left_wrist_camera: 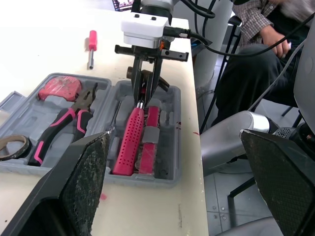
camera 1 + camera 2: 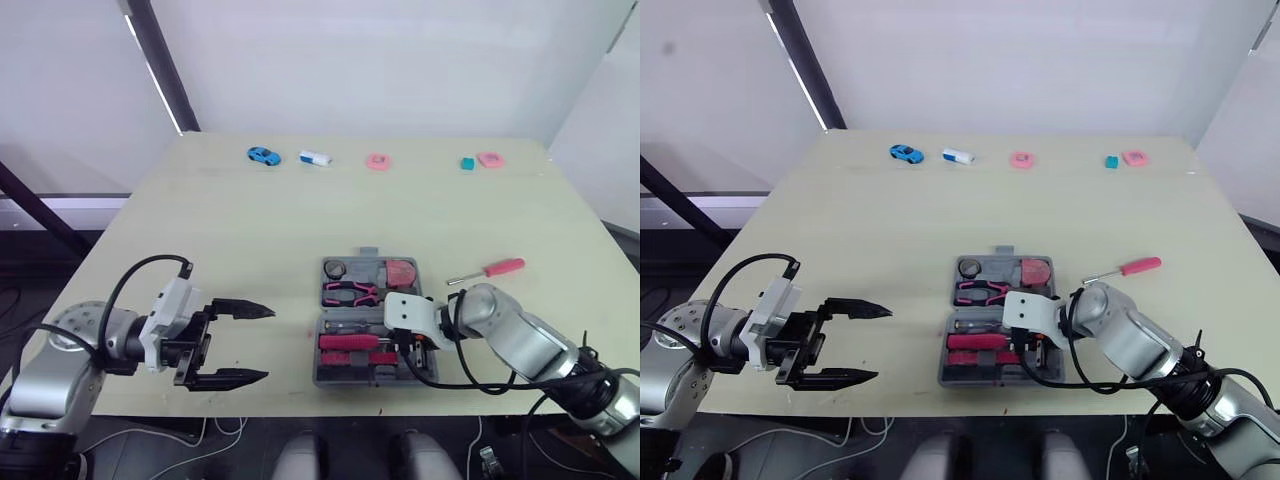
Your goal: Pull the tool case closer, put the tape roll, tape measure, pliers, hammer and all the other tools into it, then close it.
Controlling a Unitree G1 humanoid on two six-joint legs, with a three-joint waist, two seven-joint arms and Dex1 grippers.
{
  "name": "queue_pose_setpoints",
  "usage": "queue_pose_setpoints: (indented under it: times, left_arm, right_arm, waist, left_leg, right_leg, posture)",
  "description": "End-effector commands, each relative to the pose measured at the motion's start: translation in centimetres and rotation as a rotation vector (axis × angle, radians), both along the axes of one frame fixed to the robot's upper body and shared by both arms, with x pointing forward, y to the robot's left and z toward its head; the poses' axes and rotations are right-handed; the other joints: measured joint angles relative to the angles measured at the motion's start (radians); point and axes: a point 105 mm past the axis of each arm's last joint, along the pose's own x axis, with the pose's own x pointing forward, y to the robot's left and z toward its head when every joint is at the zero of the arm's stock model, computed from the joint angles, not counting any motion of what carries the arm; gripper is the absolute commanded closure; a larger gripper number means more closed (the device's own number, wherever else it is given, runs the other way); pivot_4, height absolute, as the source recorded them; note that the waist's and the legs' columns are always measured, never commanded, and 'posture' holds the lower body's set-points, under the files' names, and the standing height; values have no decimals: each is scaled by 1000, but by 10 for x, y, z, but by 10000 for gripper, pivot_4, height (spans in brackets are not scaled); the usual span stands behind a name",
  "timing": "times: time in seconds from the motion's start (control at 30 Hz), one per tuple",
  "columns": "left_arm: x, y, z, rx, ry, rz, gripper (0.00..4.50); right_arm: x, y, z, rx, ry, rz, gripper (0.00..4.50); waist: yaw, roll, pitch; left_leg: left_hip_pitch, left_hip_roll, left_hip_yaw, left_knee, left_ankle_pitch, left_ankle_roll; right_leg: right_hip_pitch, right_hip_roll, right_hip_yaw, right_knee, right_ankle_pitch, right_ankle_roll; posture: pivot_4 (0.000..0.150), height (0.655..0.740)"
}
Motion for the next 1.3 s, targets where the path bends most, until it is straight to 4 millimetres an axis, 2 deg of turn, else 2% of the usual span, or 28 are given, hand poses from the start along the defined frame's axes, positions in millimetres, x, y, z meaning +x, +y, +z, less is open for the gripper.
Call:
queue_pose_setpoints:
  times: [0.03,0.07,0.23,0.57,0.63,0.73,0.77,0.87,0.9,1.13,1.23,1.3]
  left_arm:
    - [-5,-4,4,1,-26,-34,0]
    - [-5,-4,4,1,-26,-33,0]
    - [-5,-4,2,4,-23,-32,0]
    - [-4,-3,1,7,-27,-31,0]
    - [-3,-4,1,4,-29,-31,0]
    - [-3,-5,1,2,-33,-34,0]
    - [-3,-6,2,0,-34,-35,0]
    - [-2,-7,2,-8,-38,-36,0]
    - [-2,-7,3,-10,-39,-36,0]
    - [-1,-8,2,-13,-41,-32,0]
    - [-1,-8,2,-14,-43,-30,0]
    - [-1,-8,2,-15,-44,-29,0]
  right_arm:
    - [1,5,9,17,-38,32,30374]
    - [2,4,8,17,-40,29,26391]
    - [3,4,12,36,-52,12,26391]
    - [2,5,25,196,-34,-14,26391]
    - [0,6,26,219,-32,2,26391]
    - [-2,17,31,345,-6,16,26391]
    - [-2,19,29,371,-9,20,31561]
    - [2,19,23,407,-34,38,43093]
    - [3,18,19,405,-27,36,44226]
    - [8,15,-5,378,11,22,44226]
    - [10,12,-21,318,37,2,44226]
    - [13,4,-38,230,55,-26,44226]
  waist:
    - [1,0,0]
    - [1,0,0]
    - [2,0,0]
    - [3,0,0]
    - [3,0,0]
    - [2,0,0]
    - [2,0,0]
    - [2,0,0]
    - [3,0,0]
    - [2,0,0]
    - [2,0,0]
    - [1,-1,0]
  left_leg:
    - [0,0,0,0,0,0]
    - [0,0,0,0,0,0]
    - [0,0,0,0,0,0]
    - [0,0,0,0,0,0]
    - [0,0,0,0,0,0]
    - [0,0,0,0,0,0]
    - [0,0,0,0,0,0]
    - [0,0,0,0,0,0]
    - [0,0,0,0,0,0]
    - [0,0,0,0,0,0]
    - [0,0,0,0,0,0]
    - [0,0,0,0,0,0]
  right_leg:
    - [0,0,0,0,0,0]
    - [0,0,0,0,0,0]
    - [0,0,0,0,0,0]
    - [0,0,0,0,0,0]
    - [0,0,0,0,0,0]
    - [0,0,0,0,0,0]
    - [0,0,0,0,0,0]
    - [0,0,0,0,0,0]
    - [0,0,0,0,0,0]
    - [1,0,0,0,0,0]
    - [1,0,0,0,0,0]
    - [1,0,0,0,0,0]
  posture:
    - [1500,7400]
    - [1500,7400]
    - [1500,7400]
    - [1500,7400]
    - [1500,7400]
    - [1500,7400]
    - [1500,7400]
    - [1500,7400]
    - [1500,7400]
    - [1500,7400]
    - [1500,7400]
    - [1500,7400]
